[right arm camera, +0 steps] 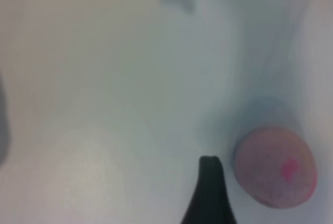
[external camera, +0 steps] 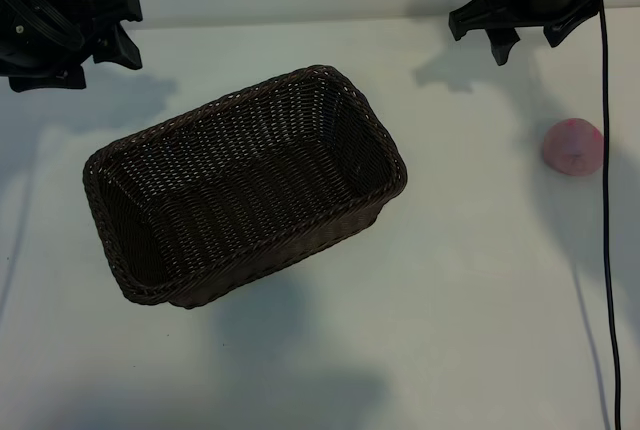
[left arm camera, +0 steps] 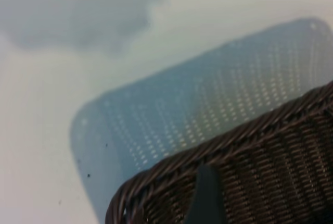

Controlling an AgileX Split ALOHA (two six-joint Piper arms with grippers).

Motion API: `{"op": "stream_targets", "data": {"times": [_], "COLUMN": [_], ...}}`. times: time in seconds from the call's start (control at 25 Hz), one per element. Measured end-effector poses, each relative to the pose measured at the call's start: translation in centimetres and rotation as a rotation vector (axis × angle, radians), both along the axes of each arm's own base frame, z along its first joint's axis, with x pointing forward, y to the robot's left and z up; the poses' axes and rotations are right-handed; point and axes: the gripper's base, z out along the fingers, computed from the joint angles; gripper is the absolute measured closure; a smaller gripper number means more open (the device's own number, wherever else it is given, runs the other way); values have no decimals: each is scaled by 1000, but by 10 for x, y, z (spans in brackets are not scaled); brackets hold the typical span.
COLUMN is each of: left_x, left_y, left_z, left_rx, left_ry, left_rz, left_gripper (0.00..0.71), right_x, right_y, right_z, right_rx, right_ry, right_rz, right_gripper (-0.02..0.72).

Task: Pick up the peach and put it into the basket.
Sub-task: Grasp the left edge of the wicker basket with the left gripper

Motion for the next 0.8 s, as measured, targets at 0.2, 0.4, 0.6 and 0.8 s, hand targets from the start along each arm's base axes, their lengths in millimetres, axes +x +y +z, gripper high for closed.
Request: {"op": "stream_targets", "data": {"times": [0.2, 0.4, 0.6, 0.8], "left_x": [-12, -57, -96, -105], "left_y": [2, 11, 18, 20], "left_z": [-1, -6, -28, -61], "left_rx": [12, 13, -23, -51], "left_ry": [60, 43, 34, 86], "left_rz": [12, 94, 194, 273], "left_gripper": [153, 153, 153, 153], "right_x": [0, 0, -1, -1], "right_y": [0, 1, 2, 2], "right_z": [0, 0, 0, 0], "right_rx": [0, 10, 23, 23], "right_ry": [0, 4, 10, 10], "right_rz": [0, -1, -3, -3], "right_gripper": [159, 159, 159, 159]}}
